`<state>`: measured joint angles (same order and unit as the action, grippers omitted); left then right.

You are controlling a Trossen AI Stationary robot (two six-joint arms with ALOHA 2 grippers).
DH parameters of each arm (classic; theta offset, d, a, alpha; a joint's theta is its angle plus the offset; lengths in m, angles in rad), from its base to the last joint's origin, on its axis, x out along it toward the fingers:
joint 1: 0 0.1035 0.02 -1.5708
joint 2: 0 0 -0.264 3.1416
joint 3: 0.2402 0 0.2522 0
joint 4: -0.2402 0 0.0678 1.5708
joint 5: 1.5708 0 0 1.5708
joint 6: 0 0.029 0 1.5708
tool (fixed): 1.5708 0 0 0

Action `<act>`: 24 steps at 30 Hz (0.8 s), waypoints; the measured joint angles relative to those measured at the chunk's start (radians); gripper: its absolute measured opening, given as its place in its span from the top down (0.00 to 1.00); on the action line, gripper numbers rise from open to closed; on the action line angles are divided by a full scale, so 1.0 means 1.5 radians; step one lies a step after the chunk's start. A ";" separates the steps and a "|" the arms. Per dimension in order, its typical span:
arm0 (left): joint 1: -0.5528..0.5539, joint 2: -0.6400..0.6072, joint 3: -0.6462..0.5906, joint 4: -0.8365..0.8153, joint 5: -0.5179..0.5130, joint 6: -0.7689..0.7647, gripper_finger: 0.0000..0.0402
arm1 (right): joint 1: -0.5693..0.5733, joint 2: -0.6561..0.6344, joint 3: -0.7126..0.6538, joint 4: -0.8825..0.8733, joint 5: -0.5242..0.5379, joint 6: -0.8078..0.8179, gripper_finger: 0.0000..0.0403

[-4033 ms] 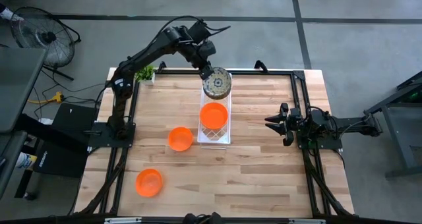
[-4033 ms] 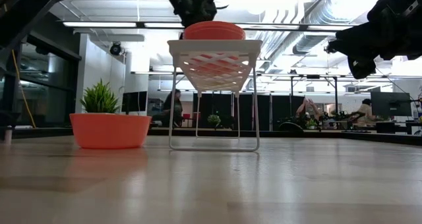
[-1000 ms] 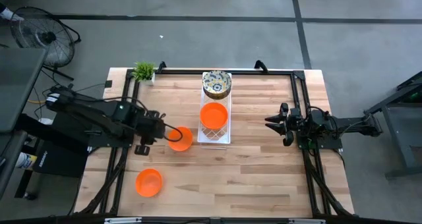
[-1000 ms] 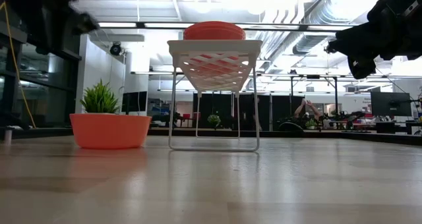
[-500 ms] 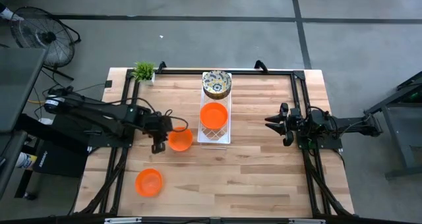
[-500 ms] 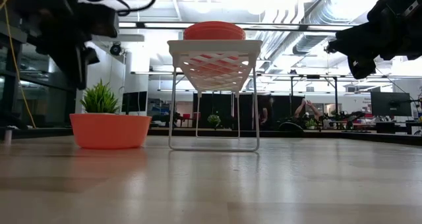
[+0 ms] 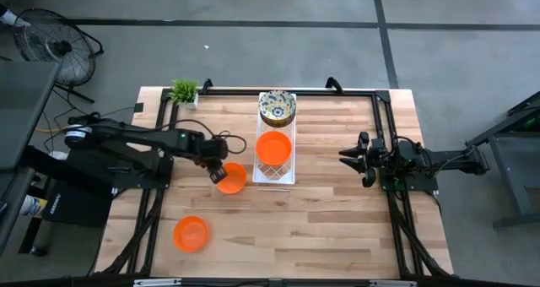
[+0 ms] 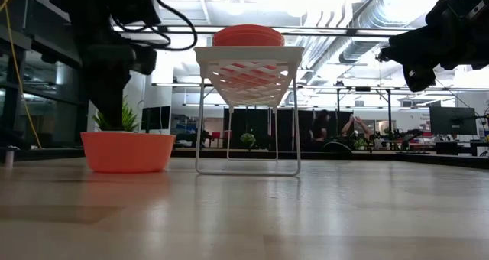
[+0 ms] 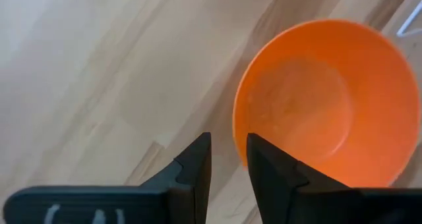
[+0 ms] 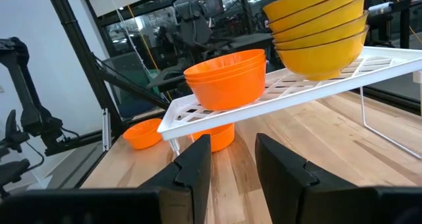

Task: Pick & Place Mini bowls
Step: Stack the orange bowl on top of the orange bowl on the shelf

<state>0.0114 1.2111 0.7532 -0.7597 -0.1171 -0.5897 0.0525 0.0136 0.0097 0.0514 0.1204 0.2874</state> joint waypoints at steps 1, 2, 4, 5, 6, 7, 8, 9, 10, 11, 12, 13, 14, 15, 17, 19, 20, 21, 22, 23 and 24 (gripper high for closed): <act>0.003 0.009 0.000 0.005 0.008 0.000 0.77 | 0.000 0.000 0.000 0.000 0.000 0.000 0.73; 0.003 0.014 0.000 0.005 0.015 -0.001 0.77 | 0.000 0.000 0.000 0.000 0.000 0.000 0.73; 0.003 0.027 0.000 0.020 0.026 -0.001 0.77 | 0.000 0.000 0.000 0.002 0.000 0.000 0.73; 0.002 0.036 0.000 0.022 0.030 -0.001 0.77 | 0.000 0.000 0.000 0.002 0.000 0.000 0.73; 0.001 0.044 0.000 0.020 0.033 -0.002 0.77 | 0.000 0.000 0.000 0.002 0.000 0.000 0.73; 0.001 0.051 0.000 0.020 0.034 -0.008 0.77 | 0.000 0.000 0.000 0.002 0.000 0.000 0.73; 0.001 0.057 0.000 0.019 0.034 -0.016 0.77 | 0.000 0.000 0.000 0.002 0.000 0.000 0.73; 0.001 0.061 0.000 0.016 0.033 -0.018 0.77 | 0.000 0.000 0.000 0.002 0.000 0.000 0.73; 0.001 0.062 0.000 0.011 0.033 -0.019 0.77 | 0.000 0.000 0.000 0.002 0.000 0.000 0.73; 0.001 0.064 0.000 0.012 0.032 -0.019 0.77 | 0.000 0.000 0.000 0.002 0.000 0.000 0.73; 0.001 0.066 0.000 0.017 0.032 -0.019 0.77 | 0.000 0.000 0.000 0.002 0.000 0.000 0.73; 0.001 0.069 0.000 0.019 0.031 -0.019 0.77 | 0.000 0.000 0.000 0.002 0.000 0.000 0.73; 0.001 0.070 0.000 0.017 0.030 -0.019 0.77 | 0.000 0.000 0.000 0.001 0.000 0.000 0.73; 0.001 0.070 0.000 0.016 0.028 -0.019 0.77 | 0.000 0.000 0.000 0.001 0.000 0.000 0.73; 0.001 0.069 0.000 0.020 0.028 -0.019 0.77 | 0.000 0.000 0.000 0.001 0.000 0.000 0.73; 0.001 0.069 0.000 0.016 0.027 -0.019 0.77 | 0.000 0.000 0.000 0.001 0.000 0.000 0.73; 0.001 0.069 0.000 0.017 0.028 -0.019 0.77 | 0.000 0.000 0.000 0.001 0.000 0.000 0.73; 0.001 0.069 0.000 0.017 0.028 -0.018 0.77 | 0.000 0.000 0.000 0.000 0.000 0.000 0.73; 0.001 0.069 0.000 0.017 0.029 -0.018 0.77 | 0.000 0.000 0.000 0.000 0.000 0.000 0.73; 0.001 0.069 0.000 0.017 0.029 -0.017 0.77 | 0.000 0.000 0.000 0.000 0.000 0.000 0.73; 0.001 0.074 0.000 0.018 0.032 -0.017 0.77 | 0.000 0.000 0.000 0.000 0.000 0.000 0.73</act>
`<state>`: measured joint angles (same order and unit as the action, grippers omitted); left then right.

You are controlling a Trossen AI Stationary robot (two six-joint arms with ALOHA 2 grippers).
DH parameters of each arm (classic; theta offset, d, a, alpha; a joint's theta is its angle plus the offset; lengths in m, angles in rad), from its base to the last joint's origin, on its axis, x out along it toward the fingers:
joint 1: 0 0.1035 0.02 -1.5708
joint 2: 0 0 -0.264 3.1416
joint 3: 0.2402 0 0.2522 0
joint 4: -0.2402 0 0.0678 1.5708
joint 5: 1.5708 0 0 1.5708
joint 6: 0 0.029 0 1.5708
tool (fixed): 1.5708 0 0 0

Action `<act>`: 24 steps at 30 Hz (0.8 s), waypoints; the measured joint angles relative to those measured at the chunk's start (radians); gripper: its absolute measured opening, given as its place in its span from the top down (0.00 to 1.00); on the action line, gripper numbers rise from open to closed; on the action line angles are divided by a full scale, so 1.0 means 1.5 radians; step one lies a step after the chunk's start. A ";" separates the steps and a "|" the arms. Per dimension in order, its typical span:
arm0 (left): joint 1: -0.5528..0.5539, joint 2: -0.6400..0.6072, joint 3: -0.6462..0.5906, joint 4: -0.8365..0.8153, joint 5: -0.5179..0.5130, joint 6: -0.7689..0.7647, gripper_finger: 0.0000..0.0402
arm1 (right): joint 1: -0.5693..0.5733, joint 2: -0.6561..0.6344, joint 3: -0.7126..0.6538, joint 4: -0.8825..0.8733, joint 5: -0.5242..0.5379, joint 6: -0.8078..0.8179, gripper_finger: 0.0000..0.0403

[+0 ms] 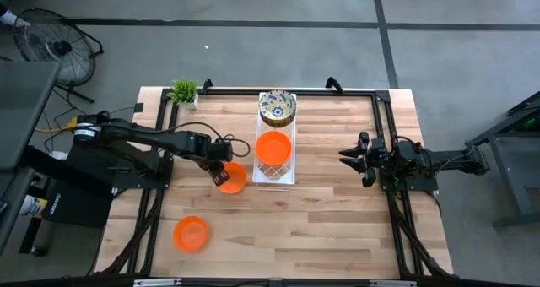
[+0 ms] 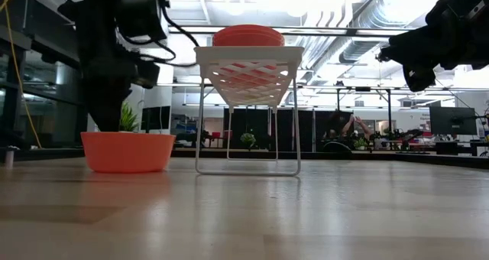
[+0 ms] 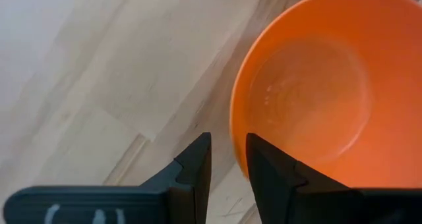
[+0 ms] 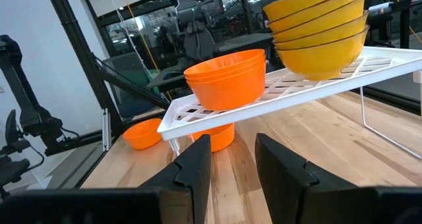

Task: Pick & Place Mini bowls
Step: Stack the orange bowl on top of the orange bowl on the shelf

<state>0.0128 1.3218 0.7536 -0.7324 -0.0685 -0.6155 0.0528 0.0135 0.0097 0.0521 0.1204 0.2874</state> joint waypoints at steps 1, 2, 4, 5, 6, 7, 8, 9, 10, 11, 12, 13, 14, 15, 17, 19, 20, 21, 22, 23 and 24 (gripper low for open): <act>0.000 0.008 0.000 0.003 0.004 0.000 0.77 | 0.000 0.000 0.000 0.000 0.000 0.000 0.73; 0.000 0.016 0.000 0.005 0.007 0.001 0.77 | 0.000 0.000 0.000 -0.001 0.000 0.000 0.73; 0.000 0.026 0.000 0.002 0.022 0.007 0.77 | 0.000 0.000 0.000 -0.001 0.000 0.000 0.73; 0.000 0.032 0.000 0.006 0.029 0.012 0.77 | 0.000 0.000 0.000 -0.001 0.000 0.000 0.73; 0.000 0.036 0.000 0.007 0.038 0.021 0.77 | 0.000 0.000 0.000 -0.001 0.000 0.000 0.73; 0.000 0.040 0.000 0.005 0.043 0.033 0.77 | 0.000 0.000 0.000 -0.001 0.000 0.000 0.73; 0.000 0.041 0.000 0.010 0.047 0.047 0.77 | 0.000 0.000 0.000 -0.001 0.000 0.000 0.73; 0.000 0.043 0.000 0.018 0.053 0.059 0.77 | 0.000 0.000 0.000 0.000 0.000 0.000 0.73; 0.000 0.044 0.000 0.021 0.056 0.065 0.78 | 0.000 0.000 0.000 0.000 0.000 0.000 0.73; 0.000 0.044 0.000 0.018 0.057 0.071 0.79 | 0.000 0.000 0.000 0.000 0.000 0.000 0.73; 0.000 0.044 0.000 0.016 0.057 0.076 0.81 | 0.000 0.000 0.000 0.000 0.000 0.000 0.73; 0.000 0.044 0.000 0.015 0.060 0.077 0.83 | 0.000 0.000 0.000 0.001 0.000 0.000 0.73; 0.000 0.044 0.000 0.012 0.060 0.078 0.87 | 0.000 0.000 0.000 0.001 0.000 0.000 0.73; 0.000 0.044 0.000 0.007 0.060 0.082 0.92 | 0.000 0.000 0.000 0.001 0.000 0.000 0.73; 0.000 0.038 0.000 0.001 0.063 0.096 0.98 | 0.000 0.000 0.000 0.001 0.000 0.000 0.73; 0.000 0.032 0.001 -0.003 0.068 0.112 0.98 | 0.000 0.000 0.000 0.001 0.000 0.000 0.73; 0.000 0.026 0.001 -0.008 0.075 0.119 0.98 | 0.000 0.000 0.000 0.001 0.000 0.000 0.73; 0.000 0.018 0.001 -0.016 0.078 0.125 0.99 | 0.000 0.000 0.000 0.001 0.000 0.000 0.73; 0.000 0.009 0.001 -0.023 0.079 0.128 0.99 | 0.000 0.000 0.000 0.001 0.000 0.000 0.73; 0.000 -0.002 0.000 -0.028 0.080 0.129 0.99 | 0.000 0.000 0.000 0.001 0.000 0.000 0.73; 0.000 -0.016 0.000 -0.034 0.081 0.132 0.99 | 0.000 0.000 0.000 0.001 0.000 0.000 0.73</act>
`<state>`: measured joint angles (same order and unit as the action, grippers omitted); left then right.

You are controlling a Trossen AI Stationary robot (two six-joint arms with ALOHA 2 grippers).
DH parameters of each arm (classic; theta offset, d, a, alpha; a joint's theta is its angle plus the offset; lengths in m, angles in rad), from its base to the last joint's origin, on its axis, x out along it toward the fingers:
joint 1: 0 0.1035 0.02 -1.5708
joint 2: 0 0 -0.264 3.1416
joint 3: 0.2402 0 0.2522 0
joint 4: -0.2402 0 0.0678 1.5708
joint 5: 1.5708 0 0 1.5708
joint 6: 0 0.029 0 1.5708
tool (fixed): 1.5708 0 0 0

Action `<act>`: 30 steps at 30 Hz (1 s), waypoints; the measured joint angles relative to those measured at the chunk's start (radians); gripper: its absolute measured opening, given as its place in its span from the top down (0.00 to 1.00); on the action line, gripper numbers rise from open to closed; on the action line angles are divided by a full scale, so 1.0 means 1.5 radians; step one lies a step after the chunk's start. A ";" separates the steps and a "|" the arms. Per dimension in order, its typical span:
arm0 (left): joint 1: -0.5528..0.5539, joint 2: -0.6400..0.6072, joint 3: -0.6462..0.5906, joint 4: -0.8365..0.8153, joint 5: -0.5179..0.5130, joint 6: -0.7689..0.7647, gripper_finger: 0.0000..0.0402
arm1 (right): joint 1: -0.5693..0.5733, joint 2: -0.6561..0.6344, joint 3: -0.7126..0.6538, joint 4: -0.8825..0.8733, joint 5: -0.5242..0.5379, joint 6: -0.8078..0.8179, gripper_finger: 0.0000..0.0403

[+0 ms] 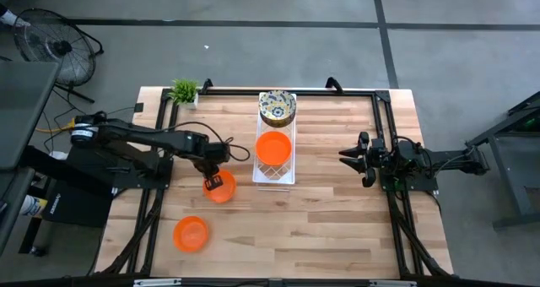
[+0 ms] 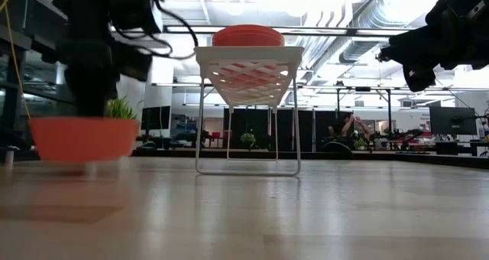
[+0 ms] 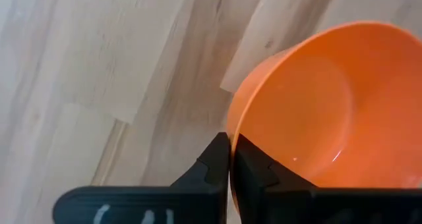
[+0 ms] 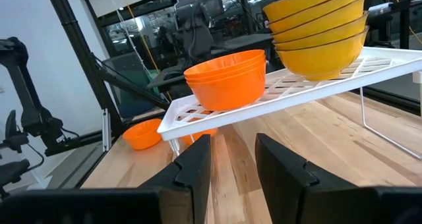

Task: Pick & Place Mini bowls
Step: Stack the orange bowl on top of the orange bowl on the shelf

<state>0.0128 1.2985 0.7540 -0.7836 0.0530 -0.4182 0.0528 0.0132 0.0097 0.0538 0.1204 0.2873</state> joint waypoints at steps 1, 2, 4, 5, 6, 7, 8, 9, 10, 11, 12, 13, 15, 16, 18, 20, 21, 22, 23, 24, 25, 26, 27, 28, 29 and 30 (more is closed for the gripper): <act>0.000 -0.017 0.000 -0.008 0.004 0.000 0.99 | 0.000 0.000 0.000 0.000 0.000 0.000 0.73; 0.000 -0.032 0.003 -0.014 0.009 0.000 0.99 | 0.000 0.000 0.000 0.000 0.000 0.000 0.73; 0.000 -0.069 0.011 -0.034 0.010 -0.003 0.99 | 0.000 0.001 0.000 0.000 0.000 0.000 0.73; 0.000 -0.085 0.020 -0.044 0.011 -0.003 0.99 | 0.000 0.000 0.000 -0.001 0.000 0.000 0.73; 0.000 -0.100 0.030 -0.044 0.011 -0.005 1.00 | 0.000 0.000 0.000 -0.001 0.000 0.000 0.73; 0.000 -0.114 0.041 -0.048 0.010 -0.010 1.00 | 0.000 0.000 0.000 -0.001 0.000 0.000 0.73; 0.000 -0.127 0.053 -0.057 0.008 -0.015 1.00 | 0.000 0.000 0.000 -0.001 0.000 0.000 0.73; 0.000 -0.139 0.068 -0.063 0.006 -0.018 1.00 | 0.000 0.001 0.000 -0.001 0.000 0.000 0.73; 0.000 -0.151 0.084 -0.062 0.002 -0.020 1.00 | 0.000 0.001 0.000 -0.001 0.000 0.000 0.73; 0.000 -0.158 0.101 -0.060 -0.002 -0.021 1.00 | 0.000 0.001 0.000 -0.001 0.000 0.000 0.73; 0.000 -0.161 0.120 -0.059 -0.006 -0.021 1.00 | 0.000 0.001 0.000 -0.002 0.000 0.000 0.73; 0.000 -0.163 0.140 -0.062 -0.010 -0.021 1.00 | 0.000 0.000 0.000 -0.001 0.000 0.000 0.73; 0.000 -0.162 0.182 -0.081 -0.026 -0.020 1.00 | 0.000 0.000 0.000 -0.002 0.000 0.000 0.73; 0.000 -0.162 0.205 -0.087 -0.036 -0.017 1.00 | 0.000 0.000 0.000 -0.002 0.000 0.000 0.73; 0.000 -0.157 0.247 -0.101 -0.057 -0.010 1.00 | 0.000 0.000 0.000 -0.001 0.000 0.000 0.73; 0.006 -0.146 0.283 -0.116 -0.075 -0.005 1.00 | 0.000 0.000 0.000 -0.002 0.000 0.000 0.73; 0.015 -0.140 0.300 -0.125 -0.076 -0.003 1.00 | 0.000 0.000 0.000 -0.002 0.000 0.000 0.73; 0.024 -0.132 0.316 -0.128 -0.077 0.001 1.00 | 0.000 0.000 0.000 -0.002 0.000 0.000 0.73; 0.031 -0.123 0.330 -0.126 -0.077 0.004 1.00 | 0.000 0.000 0.000 -0.002 0.000 0.000 0.73; 0.036 -0.114 0.342 -0.123 -0.077 0.008 1.00 | 0.000 0.000 0.000 -0.002 0.000 0.000 0.73; 0.042 -0.107 0.351 -0.125 -0.078 0.012 1.00 | 0.000 0.000 0.000 -0.001 0.000 0.000 0.73; 0.048 -0.099 0.358 -0.129 -0.078 0.013 1.00 | 0.000 0.000 0.000 -0.001 0.000 0.000 0.73; 0.055 -0.091 0.367 -0.129 -0.075 0.014 1.00 | 0.000 0.000 0.000 -0.001 0.000 0.000 0.73; 0.060 -0.080 0.377 -0.123 -0.075 0.014 1.00 | 0.000 0.000 0.000 -0.001 0.000 0.000 0.73; 0.065 -0.069 0.387 -0.118 -0.074 0.015 1.00 | 0.000 0.000 0.000 -0.001 0.000 0.000 0.73; 0.069 -0.059 0.394 -0.119 -0.072 0.017 1.00 | 0.000 0.000 0.000 -0.001 0.000 0.000 0.73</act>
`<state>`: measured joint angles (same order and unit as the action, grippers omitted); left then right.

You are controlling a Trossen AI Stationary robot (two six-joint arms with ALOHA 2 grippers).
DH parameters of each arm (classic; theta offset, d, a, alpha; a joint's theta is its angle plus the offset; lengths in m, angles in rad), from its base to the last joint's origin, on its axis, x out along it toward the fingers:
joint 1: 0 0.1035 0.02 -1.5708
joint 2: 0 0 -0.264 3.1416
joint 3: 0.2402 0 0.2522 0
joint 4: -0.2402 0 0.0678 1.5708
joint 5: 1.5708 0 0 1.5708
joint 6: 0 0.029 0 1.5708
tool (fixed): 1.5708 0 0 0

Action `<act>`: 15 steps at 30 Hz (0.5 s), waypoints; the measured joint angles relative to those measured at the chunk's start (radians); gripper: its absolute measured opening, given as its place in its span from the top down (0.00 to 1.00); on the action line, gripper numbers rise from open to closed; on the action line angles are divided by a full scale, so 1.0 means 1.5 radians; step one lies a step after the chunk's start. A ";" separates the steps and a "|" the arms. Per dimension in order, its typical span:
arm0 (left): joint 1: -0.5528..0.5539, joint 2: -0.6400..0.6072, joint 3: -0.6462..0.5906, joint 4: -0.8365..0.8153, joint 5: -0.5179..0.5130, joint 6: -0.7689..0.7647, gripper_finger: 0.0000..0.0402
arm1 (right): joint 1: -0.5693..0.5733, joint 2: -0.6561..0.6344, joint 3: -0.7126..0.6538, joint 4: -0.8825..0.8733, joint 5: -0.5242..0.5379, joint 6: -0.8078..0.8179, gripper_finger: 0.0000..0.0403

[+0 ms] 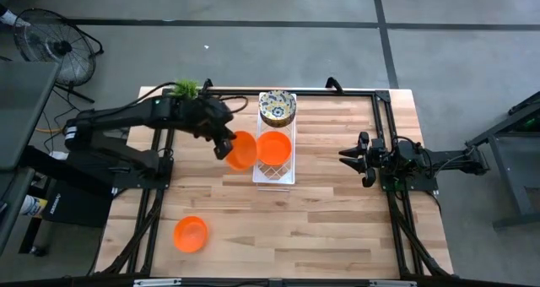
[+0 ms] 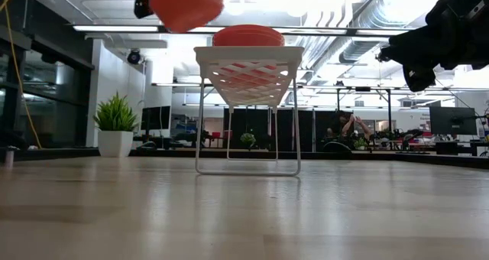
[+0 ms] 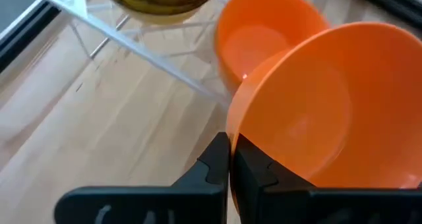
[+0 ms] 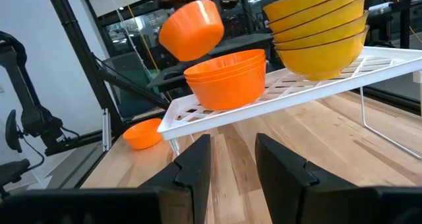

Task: Pick & Place Mini bowls
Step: Stack the orange bowl on top of the orange bowl on the shelf

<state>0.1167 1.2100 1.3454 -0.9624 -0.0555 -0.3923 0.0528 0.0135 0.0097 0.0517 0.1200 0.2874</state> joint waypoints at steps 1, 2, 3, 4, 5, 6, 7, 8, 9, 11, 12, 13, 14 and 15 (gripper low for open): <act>0.006 0.010 0.008 -0.006 0.003 0.003 1.00 | 0.000 0.000 0.000 0.000 0.000 0.000 0.73; 0.011 0.020 0.017 -0.004 0.008 0.006 1.00 | 0.000 0.000 0.000 0.000 0.000 0.000 0.73; 0.015 0.029 0.026 0.006 0.013 0.010 1.00 | 0.000 0.000 0.000 0.000 0.000 0.000 0.73; 0.017 0.037 0.035 0.014 0.015 0.012 1.00 | 0.000 0.000 0.000 0.000 0.000 0.000 0.73; 0.020 0.044 0.042 0.017 0.016 0.014 1.00 | 0.000 0.000 0.000 0.000 0.000 0.000 0.73; 0.023 0.052 0.049 0.015 0.016 0.015 1.00 | 0.000 0.000 0.000 0.000 0.000 0.000 0.73; 0.027 0.059 0.056 0.015 0.017 0.016 1.00 | 0.000 0.000 0.000 0.000 0.000 0.000 0.73; 0.030 0.066 0.064 0.018 0.018 0.018 1.00 | 0.000 0.000 0.000 0.000 0.000 0.000 0.73; 0.032 0.074 0.072 0.020 0.018 0.019 1.00 | 0.000 0.000 0.000 0.000 0.000 0.000 0.73; 0.033 0.093 0.088 0.020 0.016 0.020 1.00 | 0.000 0.000 0.000 0.000 0.000 0.000 0.73; 0.034 0.104 0.096 0.021 0.016 0.020 1.00 | 0.000 0.000 0.000 0.000 0.000 0.000 0.73; 0.039 0.113 0.102 0.021 0.016 0.020 1.00 | 0.000 0.000 0.000 0.000 0.000 0.000 0.73; 0.042 0.120 0.109 0.021 0.018 0.020 1.00 | 0.000 0.000 0.000 0.000 0.000 0.000 0.73; 0.044 0.126 0.117 0.024 0.018 0.020 1.00 | 0.000 0.000 0.000 0.000 0.000 0.000 0.73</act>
<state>0.1833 1.3991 1.5205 -0.9266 -0.0284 -0.3627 0.0527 0.0135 0.0097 0.0512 0.1200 0.2871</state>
